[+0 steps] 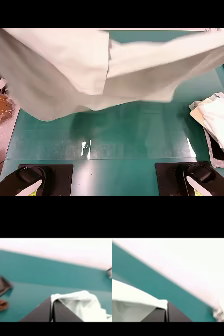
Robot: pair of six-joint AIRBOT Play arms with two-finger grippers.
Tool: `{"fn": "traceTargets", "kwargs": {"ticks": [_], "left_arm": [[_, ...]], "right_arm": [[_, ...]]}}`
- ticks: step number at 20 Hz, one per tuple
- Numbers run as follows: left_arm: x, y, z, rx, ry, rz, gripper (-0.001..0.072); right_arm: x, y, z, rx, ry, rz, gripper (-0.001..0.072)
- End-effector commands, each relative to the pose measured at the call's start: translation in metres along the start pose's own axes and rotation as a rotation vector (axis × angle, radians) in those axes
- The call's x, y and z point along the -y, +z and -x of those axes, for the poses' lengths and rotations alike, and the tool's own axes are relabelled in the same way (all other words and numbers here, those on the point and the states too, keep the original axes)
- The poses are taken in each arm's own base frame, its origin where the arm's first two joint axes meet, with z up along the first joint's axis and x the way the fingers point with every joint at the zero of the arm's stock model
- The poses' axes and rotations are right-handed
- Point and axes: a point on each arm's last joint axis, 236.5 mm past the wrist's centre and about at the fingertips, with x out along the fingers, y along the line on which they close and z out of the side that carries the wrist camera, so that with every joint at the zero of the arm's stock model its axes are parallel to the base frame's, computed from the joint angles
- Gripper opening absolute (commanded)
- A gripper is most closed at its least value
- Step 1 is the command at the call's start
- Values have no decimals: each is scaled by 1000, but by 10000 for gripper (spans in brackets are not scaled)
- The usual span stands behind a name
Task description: Fold the shirts.
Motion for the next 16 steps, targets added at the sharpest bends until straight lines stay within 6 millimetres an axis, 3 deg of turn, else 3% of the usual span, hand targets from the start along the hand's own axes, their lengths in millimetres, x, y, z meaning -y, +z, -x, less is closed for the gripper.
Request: {"fn": "traceTargets", "kwargs": {"ticks": [1,3,4,6,10,13,15,16], "left_arm": [[46,32,81,94,-253,93,33],[47,25,82,69,-260,98,34],[37,17,63,45,-203,82,33],[3,-26,6,-70,-37,35,34],[-66,-167,-128,-352,224,-108,34],[-113,-263,-194,-456,320,-186,34],[-151,-297,-225,-468,393,-161,34],[-172,-305,-237,-459,430,-110,34]], "right_arm": [[37,41,61,48,-57,-21,22],[38,44,55,26,-50,-119,22],[37,35,38,-25,-63,-155,22],[22,-12,-12,-225,-64,-155,23],[-47,-176,-129,-750,16,-9,23],[-70,-296,-188,-965,49,-54,24],[-74,-352,-217,-1004,71,-209,23],[-72,-374,-230,-1007,75,-329,23]]}}
